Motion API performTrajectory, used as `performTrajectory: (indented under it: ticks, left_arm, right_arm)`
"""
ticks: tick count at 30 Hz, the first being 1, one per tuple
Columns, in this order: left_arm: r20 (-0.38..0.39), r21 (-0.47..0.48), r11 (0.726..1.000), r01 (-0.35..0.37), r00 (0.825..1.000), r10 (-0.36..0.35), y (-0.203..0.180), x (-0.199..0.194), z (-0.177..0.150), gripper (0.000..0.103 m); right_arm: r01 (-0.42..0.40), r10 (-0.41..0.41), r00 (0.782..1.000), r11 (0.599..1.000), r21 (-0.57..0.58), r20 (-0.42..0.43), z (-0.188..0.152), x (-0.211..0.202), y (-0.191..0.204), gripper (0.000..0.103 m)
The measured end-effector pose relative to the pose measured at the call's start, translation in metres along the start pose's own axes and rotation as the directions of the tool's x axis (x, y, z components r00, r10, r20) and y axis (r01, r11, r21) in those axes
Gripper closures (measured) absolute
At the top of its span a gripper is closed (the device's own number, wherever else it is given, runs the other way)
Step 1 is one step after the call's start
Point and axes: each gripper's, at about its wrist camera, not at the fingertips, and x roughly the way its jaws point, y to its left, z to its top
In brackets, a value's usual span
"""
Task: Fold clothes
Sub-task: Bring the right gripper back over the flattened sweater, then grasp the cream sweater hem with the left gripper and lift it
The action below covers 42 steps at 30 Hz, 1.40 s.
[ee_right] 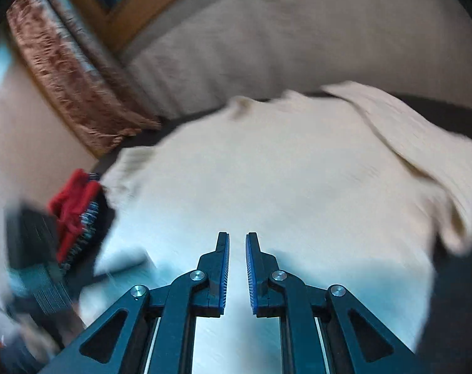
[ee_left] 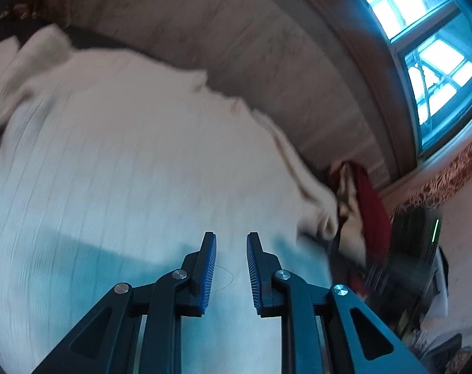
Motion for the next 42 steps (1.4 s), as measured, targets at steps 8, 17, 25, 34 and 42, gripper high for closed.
performTrajectory:
  ticks: [8, 17, 25, 34, 42]
  left_arm:
    - [-0.114, -0.072, 0.996, 0.045, 0.992, -0.053, -0.052, 0.117, 0.095, 0.079]
    - [-0.184, -0.044, 0.999, 0.006, 0.983, -0.014, -0.092, 0.225, 0.185, 0.076]
    - [-0.309, -0.025, 0.992, -0.121, 0.945, 0.108, -0.089, 0.290, 0.193, 0.076]
    - [-0.301, -0.045, 0.991, -0.124, 0.948, 0.105, -0.092, 0.304, 0.196, 0.098]
    - [-0.100, 0.006, 1.000, -0.012, 0.995, 0.013, -0.129, 0.229, 0.222, 0.098]
  right_arm:
    - [0.052, -0.052, 0.999, 0.997, -0.053, 0.014, -0.029, 0.014, -0.003, 0.034]
    - [-0.047, 0.049, 0.999, 0.997, -0.066, 0.024, -0.033, 0.016, -0.009, 0.022]
    - [-0.094, 0.096, 0.995, 0.995, -0.035, 0.039, -0.030, 0.021, -0.009, 0.020]
    - [-0.108, 0.109, 0.993, 0.994, -0.029, 0.042, -0.032, 0.026, -0.006, 0.018]
    - [-0.093, 0.094, 0.995, 0.995, -0.041, 0.037, -0.034, 0.031, -0.001, 0.017]
